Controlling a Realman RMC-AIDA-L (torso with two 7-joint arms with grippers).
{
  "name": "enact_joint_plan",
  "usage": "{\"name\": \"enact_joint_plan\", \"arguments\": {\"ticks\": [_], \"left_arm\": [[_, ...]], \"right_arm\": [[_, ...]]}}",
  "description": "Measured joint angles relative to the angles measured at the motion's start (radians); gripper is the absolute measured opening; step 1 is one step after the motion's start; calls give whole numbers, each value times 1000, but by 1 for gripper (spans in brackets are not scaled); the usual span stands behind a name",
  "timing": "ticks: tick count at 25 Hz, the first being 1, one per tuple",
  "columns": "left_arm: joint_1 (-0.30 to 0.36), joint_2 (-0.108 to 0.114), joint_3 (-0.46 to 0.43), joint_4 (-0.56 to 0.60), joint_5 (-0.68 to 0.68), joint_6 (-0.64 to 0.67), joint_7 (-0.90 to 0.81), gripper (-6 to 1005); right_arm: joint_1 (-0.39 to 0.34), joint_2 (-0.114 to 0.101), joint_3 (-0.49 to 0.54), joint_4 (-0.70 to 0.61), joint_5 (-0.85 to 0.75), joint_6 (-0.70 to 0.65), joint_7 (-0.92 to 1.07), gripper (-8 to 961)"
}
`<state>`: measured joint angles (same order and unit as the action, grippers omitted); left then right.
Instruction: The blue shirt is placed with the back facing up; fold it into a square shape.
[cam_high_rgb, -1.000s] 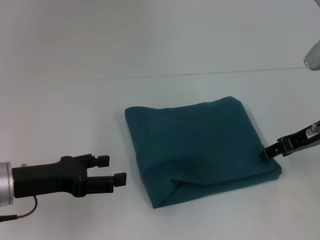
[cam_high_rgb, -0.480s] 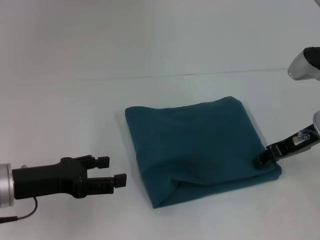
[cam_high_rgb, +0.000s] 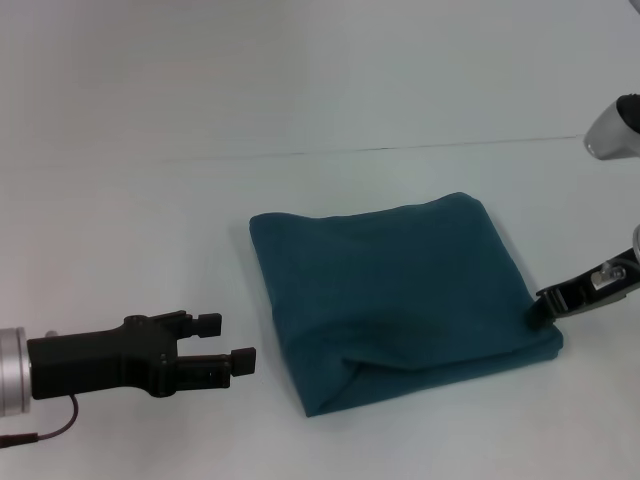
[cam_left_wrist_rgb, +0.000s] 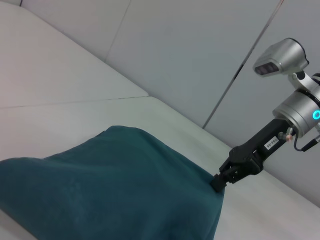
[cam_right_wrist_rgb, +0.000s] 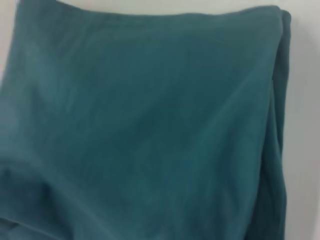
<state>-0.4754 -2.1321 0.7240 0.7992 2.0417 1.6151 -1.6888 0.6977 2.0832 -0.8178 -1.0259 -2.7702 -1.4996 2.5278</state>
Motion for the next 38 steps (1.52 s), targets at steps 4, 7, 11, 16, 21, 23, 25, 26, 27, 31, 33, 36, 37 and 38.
{"name": "enact_joint_plan", "arguments": {"ticks": [4, 7, 11, 16, 21, 23, 25, 26, 27, 31, 33, 36, 37, 38], "left_arm": [[1, 0, 0, 0, 0, 0, 0, 897], [2, 0, 0, 0, 0, 0, 0, 897], [3, 0, 0, 0, 0, 0, 0, 896], [3, 0, 0, 0, 1, -11, 3, 896], [9, -5, 4, 0, 4, -44, 16, 895], [13, -8, 6, -1, 5, -59, 21, 895], [16, -11, 7, -3, 5, -69, 28, 894], [17, -12, 7, -5, 5, -71, 31, 894], [17, -13, 7, -7, 5, -72, 35, 894], [17, -15, 8, -21, 5, -77, 49, 893], [17, -16, 7, -26, 5, -78, 51, 893], [21, -16, 7, -27, 5, -79, 49, 893], [23, -16, 7, -27, 4, -78, 48, 893], [26, -18, 6, -27, 4, -75, 45, 892]], "right_arm": [[-2, -13, 2, -19, 60, -36, -9, 74], [-10, -24, 6, -57, 106, -72, -10, 10], [-14, -31, 37, -108, 133, -124, -12, 10], [-14, -39, 108, -128, 174, -199, -37, 10], [-23, -50, 121, -122, 156, -208, -36, 11], [-25, -50, 119, -120, 130, -202, -34, 11], [-26, -50, 120, -120, 103, -198, -32, 11], [-25, -51, 120, -121, 90, -196, -32, 11], [-24, -51, 121, -122, 78, -194, -30, 11], [-11, -52, 108, -118, 17, -177, -18, 11], [-4, -48, 94, -102, -19, -168, -12, 11], [9, -43, 83, -73, -55, -152, -10, 11], [11, -42, 82, -67, -59, -148, -10, 10], [15, -41, 82, -59, -60, -146, -10, 10]]}}
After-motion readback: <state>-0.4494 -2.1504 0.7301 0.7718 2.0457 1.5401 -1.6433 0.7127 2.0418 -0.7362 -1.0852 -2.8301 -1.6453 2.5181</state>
